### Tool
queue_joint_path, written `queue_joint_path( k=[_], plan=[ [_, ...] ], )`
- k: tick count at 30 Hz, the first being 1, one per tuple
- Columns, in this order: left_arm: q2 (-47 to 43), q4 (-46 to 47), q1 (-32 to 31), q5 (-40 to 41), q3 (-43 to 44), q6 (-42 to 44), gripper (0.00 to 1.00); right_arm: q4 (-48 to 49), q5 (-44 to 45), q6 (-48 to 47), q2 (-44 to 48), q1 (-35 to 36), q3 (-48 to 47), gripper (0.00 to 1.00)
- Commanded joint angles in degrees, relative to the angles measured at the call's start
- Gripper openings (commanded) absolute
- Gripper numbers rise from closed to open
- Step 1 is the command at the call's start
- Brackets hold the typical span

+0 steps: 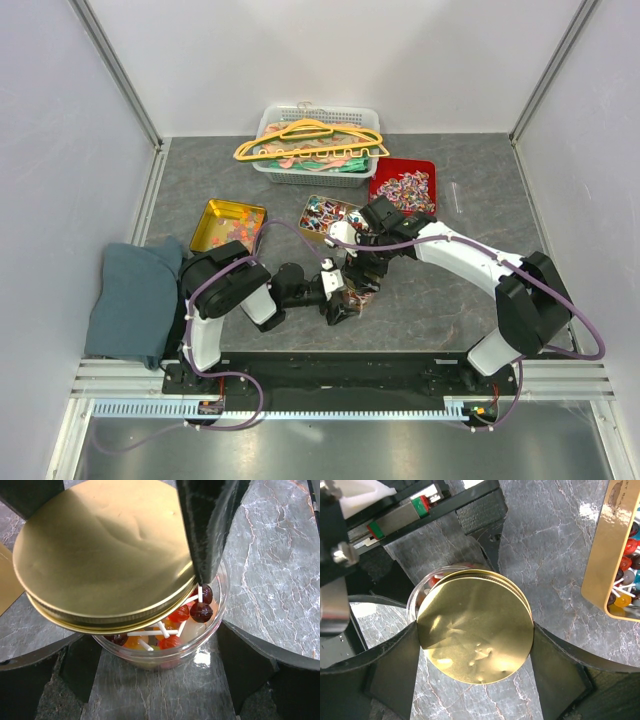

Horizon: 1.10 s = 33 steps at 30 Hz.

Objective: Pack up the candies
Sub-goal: Close the bottle lid on the packing bottle.

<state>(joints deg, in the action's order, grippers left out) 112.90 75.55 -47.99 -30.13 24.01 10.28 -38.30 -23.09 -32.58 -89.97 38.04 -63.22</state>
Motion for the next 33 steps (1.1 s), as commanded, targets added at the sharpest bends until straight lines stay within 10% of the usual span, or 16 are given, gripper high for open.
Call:
queue_joint_path(
  k=[1, 33],
  plan=[
    [0.92, 19.72, -0.18, -0.02, -0.19, -0.71, 0.99, 2.62, -0.55, 0.94, -0.12, 0.45, 0.55, 0.65],
    [0.74, 19.72, 3.78, 0.08, 0.86, -7.30, 0.99, 6.57, -7.32, 3.74, 2.26, -2.71, 4.33, 0.65]
  ],
)
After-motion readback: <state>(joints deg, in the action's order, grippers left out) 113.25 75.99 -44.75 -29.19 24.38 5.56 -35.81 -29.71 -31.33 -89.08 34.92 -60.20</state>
